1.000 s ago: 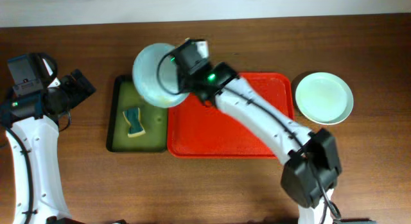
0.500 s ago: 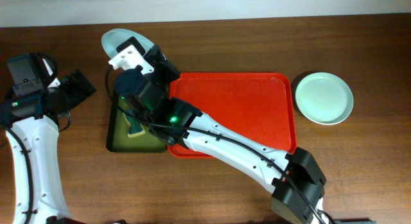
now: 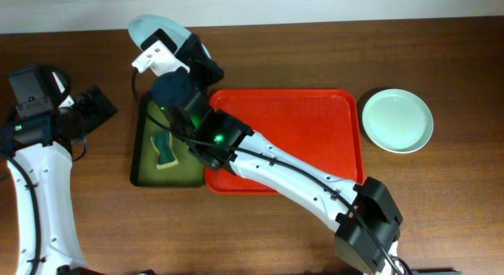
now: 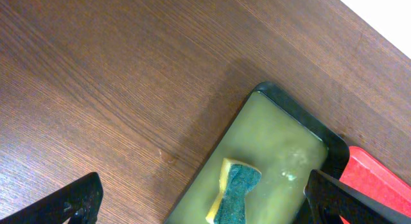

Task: Clean dirty plates on tray and stack at the side
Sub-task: 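Lift the white plate with the right gripper and tilt it over the black tray, then place the white plate on the plate stack right of the red tray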

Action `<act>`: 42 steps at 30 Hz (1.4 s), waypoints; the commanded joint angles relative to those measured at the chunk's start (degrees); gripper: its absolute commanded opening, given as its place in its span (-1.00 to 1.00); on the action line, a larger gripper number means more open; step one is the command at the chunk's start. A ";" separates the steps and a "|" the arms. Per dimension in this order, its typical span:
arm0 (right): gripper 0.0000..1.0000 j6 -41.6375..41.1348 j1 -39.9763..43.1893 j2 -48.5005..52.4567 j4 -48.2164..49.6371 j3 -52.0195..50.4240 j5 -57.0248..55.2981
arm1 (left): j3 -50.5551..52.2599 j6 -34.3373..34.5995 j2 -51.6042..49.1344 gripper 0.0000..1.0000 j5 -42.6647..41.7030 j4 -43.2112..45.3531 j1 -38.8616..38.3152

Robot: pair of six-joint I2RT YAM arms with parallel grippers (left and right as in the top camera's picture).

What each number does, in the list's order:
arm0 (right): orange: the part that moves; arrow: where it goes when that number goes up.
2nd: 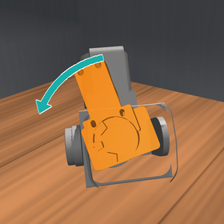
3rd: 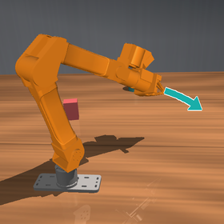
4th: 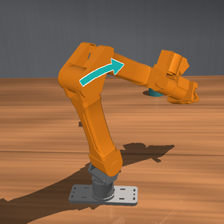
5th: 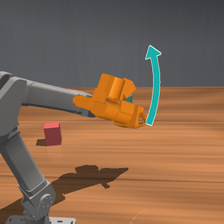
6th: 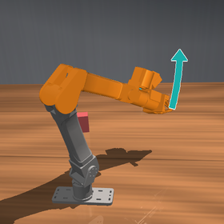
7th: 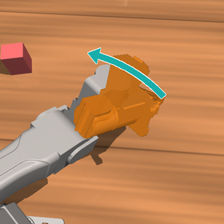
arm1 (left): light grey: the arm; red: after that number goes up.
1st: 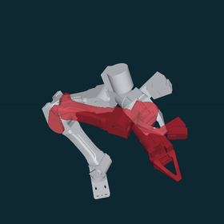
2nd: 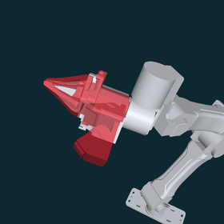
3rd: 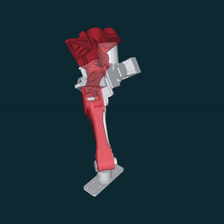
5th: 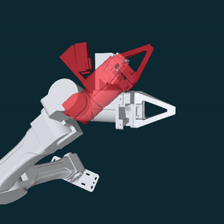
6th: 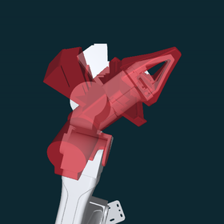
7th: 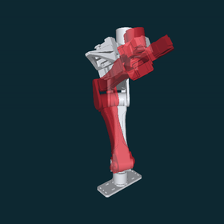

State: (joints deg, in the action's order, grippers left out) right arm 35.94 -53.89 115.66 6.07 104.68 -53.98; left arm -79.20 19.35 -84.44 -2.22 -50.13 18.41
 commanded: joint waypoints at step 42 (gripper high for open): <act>-0.17 -58.73 81.26 -5.92 -63.19 -21.81 55.25 | -0.24 0.55 -0.13 0.99 -0.39 0.07 0.24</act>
State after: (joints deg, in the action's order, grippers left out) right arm -22.48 28.95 109.91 -57.32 83.33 0.78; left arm -79.20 19.35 -84.47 -2.22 -50.13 18.41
